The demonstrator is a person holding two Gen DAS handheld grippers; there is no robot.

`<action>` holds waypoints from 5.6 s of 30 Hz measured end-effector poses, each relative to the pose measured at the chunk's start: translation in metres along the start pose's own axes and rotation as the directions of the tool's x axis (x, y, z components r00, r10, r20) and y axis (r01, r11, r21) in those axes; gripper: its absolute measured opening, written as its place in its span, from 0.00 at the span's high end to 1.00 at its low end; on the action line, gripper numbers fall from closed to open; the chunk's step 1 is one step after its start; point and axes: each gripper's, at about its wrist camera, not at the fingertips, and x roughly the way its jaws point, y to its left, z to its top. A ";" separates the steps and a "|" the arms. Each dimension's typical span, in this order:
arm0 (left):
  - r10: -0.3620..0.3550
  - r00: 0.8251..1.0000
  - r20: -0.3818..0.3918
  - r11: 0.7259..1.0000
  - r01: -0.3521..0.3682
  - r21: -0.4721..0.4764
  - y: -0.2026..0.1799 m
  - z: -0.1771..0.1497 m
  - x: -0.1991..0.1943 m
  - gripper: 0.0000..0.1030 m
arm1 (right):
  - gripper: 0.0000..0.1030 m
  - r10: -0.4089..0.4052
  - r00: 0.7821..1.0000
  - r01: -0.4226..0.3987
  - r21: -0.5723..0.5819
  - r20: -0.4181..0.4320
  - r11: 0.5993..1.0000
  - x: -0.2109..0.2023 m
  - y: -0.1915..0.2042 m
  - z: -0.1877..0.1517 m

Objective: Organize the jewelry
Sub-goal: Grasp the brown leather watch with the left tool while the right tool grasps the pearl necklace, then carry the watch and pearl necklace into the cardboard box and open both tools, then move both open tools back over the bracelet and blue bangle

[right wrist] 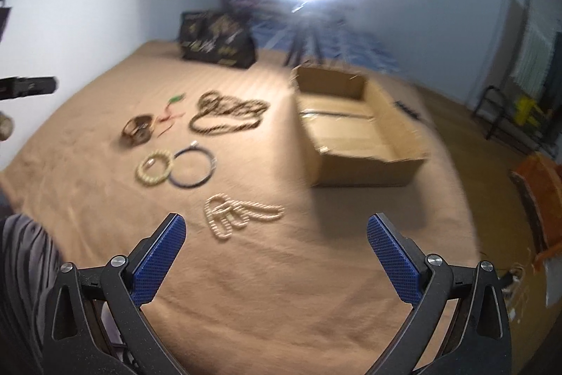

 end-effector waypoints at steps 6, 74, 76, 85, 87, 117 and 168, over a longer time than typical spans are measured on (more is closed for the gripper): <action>-0.044 0.996 -0.081 0.999 0.045 0.016 -0.003 -0.003 0.044 0.00 | 0.01 0.138 0.986 -0.136 0.025 -0.096 0.990 0.045 0.000 0.000; 0.025 0.994 -0.108 1.000 -0.025 0.007 -0.005 0.002 0.120 0.46 | 0.95 0.182 0.959 -0.204 -0.085 -0.216 0.975 0.091 0.012 0.017; 0.014 0.995 -0.097 1.000 -0.014 0.009 -0.009 0.005 0.114 0.46 | 0.95 0.187 0.963 -0.204 -0.074 -0.196 0.976 0.083 0.008 0.021; -0.044 0.998 -0.042 0.998 0.046 0.043 -0.036 0.018 0.089 0.46 | 0.95 0.177 0.982 -0.180 -0.035 -0.072 0.983 0.039 -0.019 0.048; -0.063 0.998 -0.033 0.996 0.064 0.054 -0.045 0.023 0.085 0.46 | 0.95 0.173 0.984 -0.175 -0.024 -0.050 0.984 0.032 -0.025 0.055; -0.243 0.968 -0.061 0.927 0.250 0.279 -0.227 0.120 0.161 0.46 | 0.95 0.042 0.998 -0.045 0.077 0.045 0.996 0.053 -0.137 0.104; -0.100 0.992 0.081 0.943 0.069 0.325 -0.099 0.096 0.095 0.27 | 0.37 0.132 0.991 -0.133 0.035 0.024 0.990 0.054 -0.035 0.081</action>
